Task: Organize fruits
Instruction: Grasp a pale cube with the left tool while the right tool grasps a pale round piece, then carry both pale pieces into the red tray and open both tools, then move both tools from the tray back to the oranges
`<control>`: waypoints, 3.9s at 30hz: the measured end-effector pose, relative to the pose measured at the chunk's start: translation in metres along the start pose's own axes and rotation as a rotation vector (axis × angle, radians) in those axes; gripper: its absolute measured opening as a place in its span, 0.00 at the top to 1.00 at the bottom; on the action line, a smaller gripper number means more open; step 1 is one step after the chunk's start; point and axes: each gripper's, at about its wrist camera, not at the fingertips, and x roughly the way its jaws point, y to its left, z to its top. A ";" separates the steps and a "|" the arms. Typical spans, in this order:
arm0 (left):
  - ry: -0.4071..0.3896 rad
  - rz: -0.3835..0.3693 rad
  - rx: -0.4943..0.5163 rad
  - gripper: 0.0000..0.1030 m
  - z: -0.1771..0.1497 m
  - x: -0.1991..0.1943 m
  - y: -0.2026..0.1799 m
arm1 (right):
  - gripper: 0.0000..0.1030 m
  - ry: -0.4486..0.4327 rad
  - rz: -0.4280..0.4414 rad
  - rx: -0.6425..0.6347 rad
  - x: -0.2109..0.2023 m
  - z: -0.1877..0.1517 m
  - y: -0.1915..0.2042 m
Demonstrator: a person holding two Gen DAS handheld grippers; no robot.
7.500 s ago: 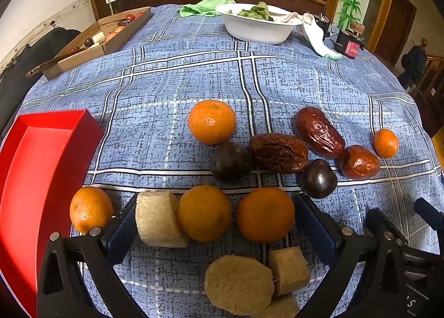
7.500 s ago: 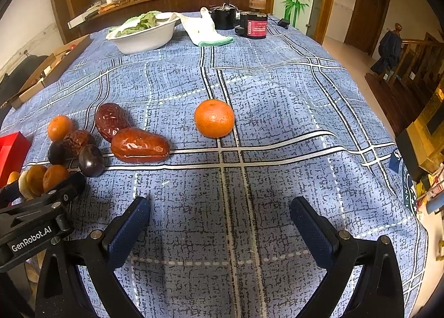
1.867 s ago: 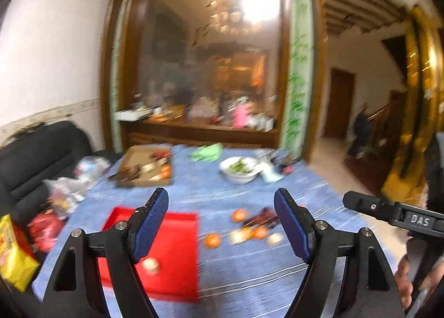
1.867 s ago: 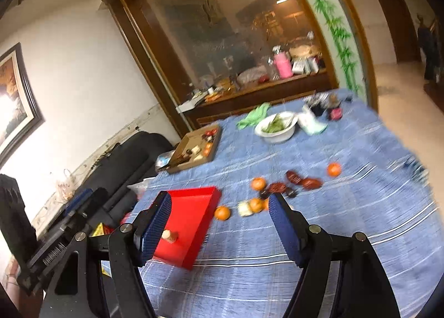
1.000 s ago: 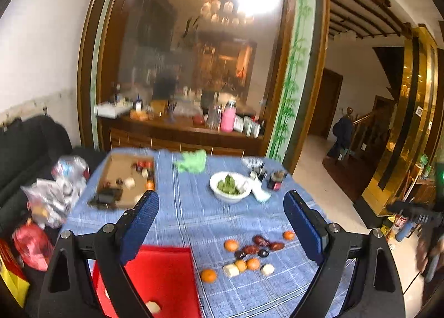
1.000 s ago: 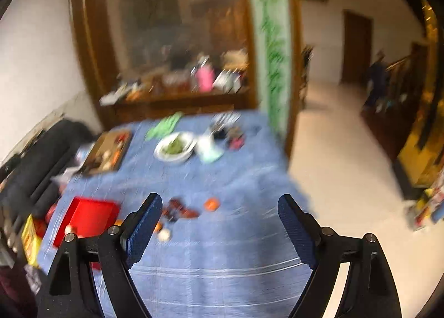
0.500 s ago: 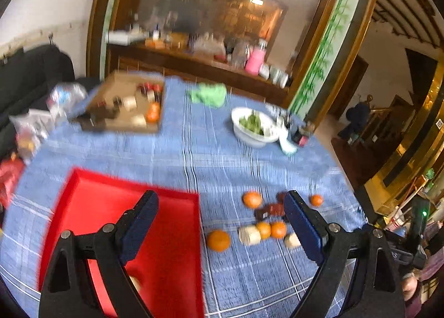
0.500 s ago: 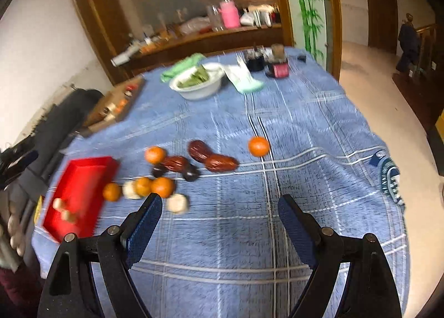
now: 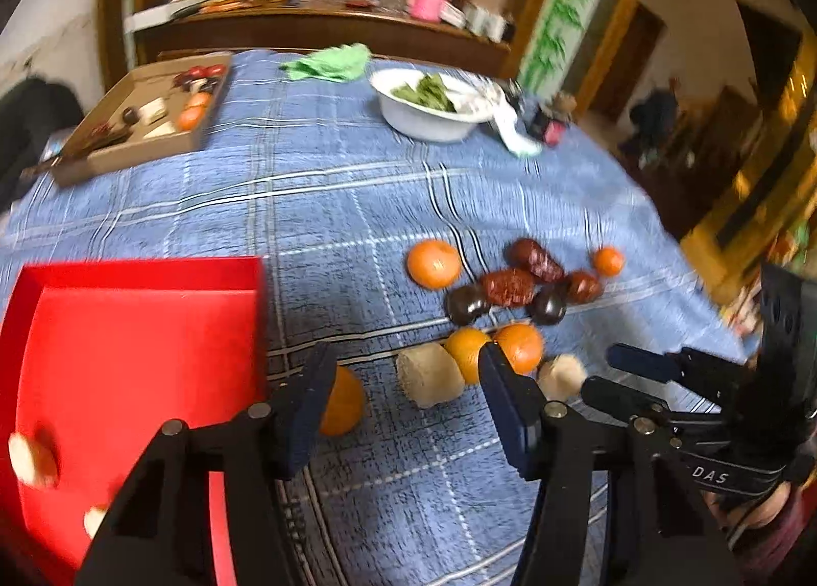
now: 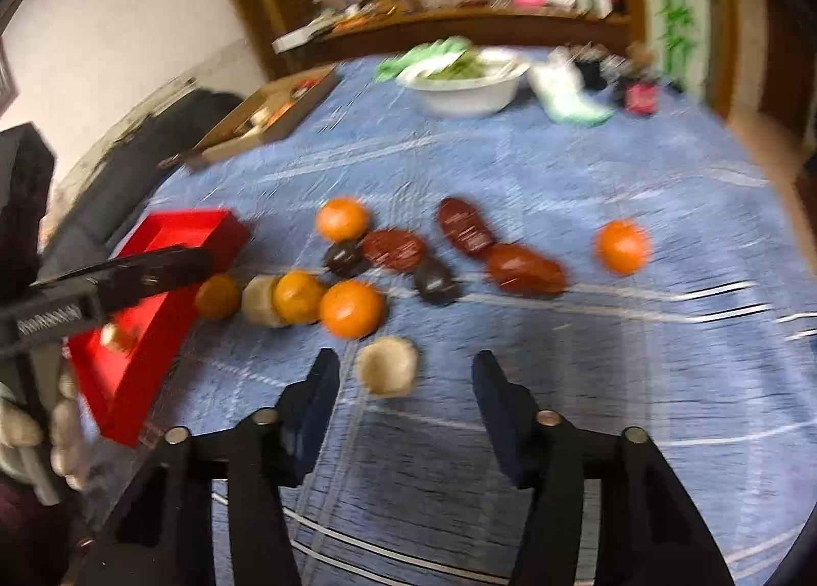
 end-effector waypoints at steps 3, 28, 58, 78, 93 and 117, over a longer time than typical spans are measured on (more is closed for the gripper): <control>0.036 0.013 0.069 0.45 -0.004 0.016 -0.010 | 0.48 0.028 0.020 -0.012 0.014 -0.002 0.004; 0.131 0.018 0.212 0.79 -0.008 0.056 -0.036 | 0.69 0.033 0.005 -0.005 0.021 -0.003 0.006; -0.101 0.208 -0.268 0.79 -0.034 -0.076 0.173 | 0.69 0.042 0.234 -0.190 0.045 0.033 0.200; -0.153 0.119 -0.425 0.44 -0.046 -0.092 0.212 | 0.49 0.041 0.157 -0.215 0.087 0.041 0.233; -0.232 -0.016 -0.380 0.28 -0.043 -0.138 0.136 | 0.38 -0.133 0.108 -0.043 -0.018 0.005 0.120; -0.124 -0.026 -0.214 0.28 -0.032 -0.084 0.054 | 0.41 -0.033 -0.069 -0.003 0.029 0.014 0.032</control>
